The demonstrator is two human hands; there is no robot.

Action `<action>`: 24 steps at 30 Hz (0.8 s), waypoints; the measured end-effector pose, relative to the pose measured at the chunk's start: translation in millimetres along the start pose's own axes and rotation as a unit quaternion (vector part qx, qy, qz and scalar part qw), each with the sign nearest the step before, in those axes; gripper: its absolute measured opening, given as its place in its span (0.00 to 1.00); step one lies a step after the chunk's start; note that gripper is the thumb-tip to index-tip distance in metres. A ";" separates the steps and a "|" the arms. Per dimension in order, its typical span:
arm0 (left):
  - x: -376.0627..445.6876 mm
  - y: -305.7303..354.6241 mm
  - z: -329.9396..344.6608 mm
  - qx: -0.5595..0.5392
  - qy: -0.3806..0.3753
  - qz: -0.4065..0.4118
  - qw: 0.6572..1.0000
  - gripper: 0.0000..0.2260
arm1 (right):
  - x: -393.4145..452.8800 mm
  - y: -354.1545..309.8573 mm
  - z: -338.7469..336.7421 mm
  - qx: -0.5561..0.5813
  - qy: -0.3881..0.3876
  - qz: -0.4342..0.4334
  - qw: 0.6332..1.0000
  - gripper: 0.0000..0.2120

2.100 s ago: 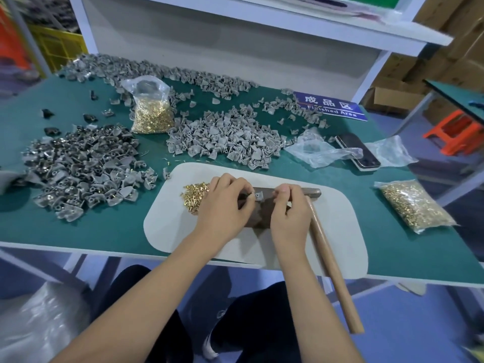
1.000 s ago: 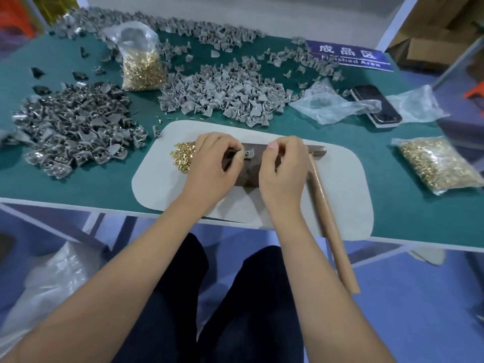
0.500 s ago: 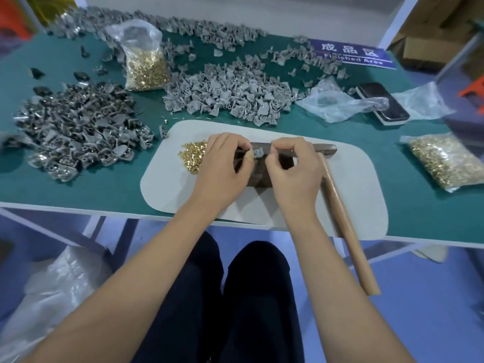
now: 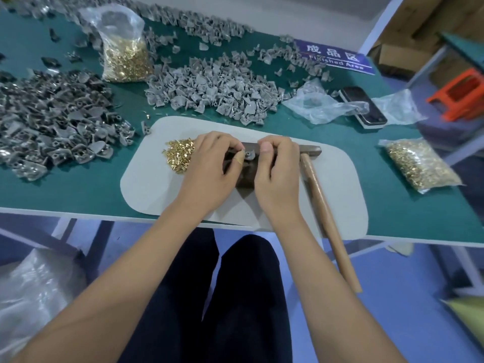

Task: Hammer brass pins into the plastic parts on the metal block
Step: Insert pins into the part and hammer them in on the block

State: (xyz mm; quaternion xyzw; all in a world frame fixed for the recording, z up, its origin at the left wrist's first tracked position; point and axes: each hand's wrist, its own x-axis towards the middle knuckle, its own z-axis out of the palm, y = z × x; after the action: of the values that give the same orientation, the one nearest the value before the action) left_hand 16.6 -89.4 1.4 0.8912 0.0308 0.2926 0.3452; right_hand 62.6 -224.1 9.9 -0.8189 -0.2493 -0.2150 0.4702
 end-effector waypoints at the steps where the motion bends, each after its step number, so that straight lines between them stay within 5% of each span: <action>1: -0.8 0.9 0.3 -0.002 0.001 0.002 1.000 0.04 | -0.1 0.3 0.1 -0.012 0.008 -0.006 1.000 0.11; 6: -1.2 1.8 -3.5 -0.013 -0.002 0.014 1.000 0.03 | 0.4 -0.7 -0.6 -0.059 0.088 -0.017 0.994 0.15; 16: -1.5 3.1 -5.7 -0.049 0.004 -0.003 0.999 0.02 | -5.4 5.0 -2.7 -0.018 0.153 -0.073 0.985 0.04; 24: -1.7 1.8 -4.5 -0.074 0.003 -0.015 0.997 0.01 | -3.3 2.3 -3.0 -0.020 0.138 -0.046 0.989 0.07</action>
State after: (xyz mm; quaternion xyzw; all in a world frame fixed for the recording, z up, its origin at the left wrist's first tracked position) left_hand 12.5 -88.4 4.3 0.8620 0.0232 0.2914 0.4141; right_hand 61.0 -228.4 7.8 -0.7784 -0.2147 -0.3524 0.4731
